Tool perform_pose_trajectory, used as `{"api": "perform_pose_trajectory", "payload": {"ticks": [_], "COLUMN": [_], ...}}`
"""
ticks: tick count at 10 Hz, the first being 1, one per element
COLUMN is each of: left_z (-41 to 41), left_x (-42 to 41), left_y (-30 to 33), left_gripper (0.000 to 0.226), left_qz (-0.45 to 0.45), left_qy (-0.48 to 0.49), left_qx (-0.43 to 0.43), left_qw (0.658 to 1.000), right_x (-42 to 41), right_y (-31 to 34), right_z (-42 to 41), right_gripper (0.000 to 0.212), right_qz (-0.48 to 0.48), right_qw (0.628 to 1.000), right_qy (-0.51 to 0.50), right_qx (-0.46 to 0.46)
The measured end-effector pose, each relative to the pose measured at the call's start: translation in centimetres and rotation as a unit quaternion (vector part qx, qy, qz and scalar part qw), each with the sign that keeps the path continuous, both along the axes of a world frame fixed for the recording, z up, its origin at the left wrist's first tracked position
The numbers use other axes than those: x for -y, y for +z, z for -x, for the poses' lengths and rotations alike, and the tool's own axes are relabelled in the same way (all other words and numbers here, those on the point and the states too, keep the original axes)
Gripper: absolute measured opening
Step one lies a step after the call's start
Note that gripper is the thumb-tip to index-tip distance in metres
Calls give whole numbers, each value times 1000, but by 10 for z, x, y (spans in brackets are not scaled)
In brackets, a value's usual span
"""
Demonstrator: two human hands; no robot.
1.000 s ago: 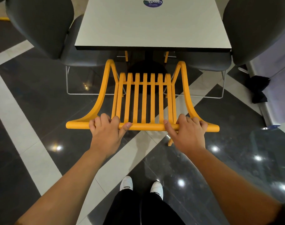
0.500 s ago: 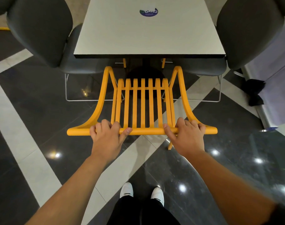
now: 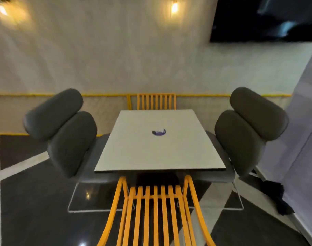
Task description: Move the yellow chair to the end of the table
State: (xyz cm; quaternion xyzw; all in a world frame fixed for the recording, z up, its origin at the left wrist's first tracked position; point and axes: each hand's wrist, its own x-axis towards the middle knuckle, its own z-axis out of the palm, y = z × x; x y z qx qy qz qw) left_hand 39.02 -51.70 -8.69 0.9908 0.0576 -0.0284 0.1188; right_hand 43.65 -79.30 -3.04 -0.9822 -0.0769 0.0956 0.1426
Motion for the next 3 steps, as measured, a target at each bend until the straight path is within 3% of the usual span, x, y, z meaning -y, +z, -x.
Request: {"api": "perform_pose_trajectory", "payload": {"ticks": [1,2,3], "left_z": [-62,-138,-142], "left_x": [-6,-24,-44], "left_y": [-28,91,167], "left_gripper": [80,80,80], "left_qz": [-56,4,23], "left_qy": [-6,-17,4], "left_qx": [103,197,239], "left_qw": [993,980,971], "right_x": [-13,-52,-65], "right_y": [-25,83,175], "right_z": [-47,-119,-140], "right_gripper": [72,73,74], "right_qz": [49,45,11], "right_qw": [986,983,988], "right_qy": [66,62,71], "right_qx": [144,168,140]}}
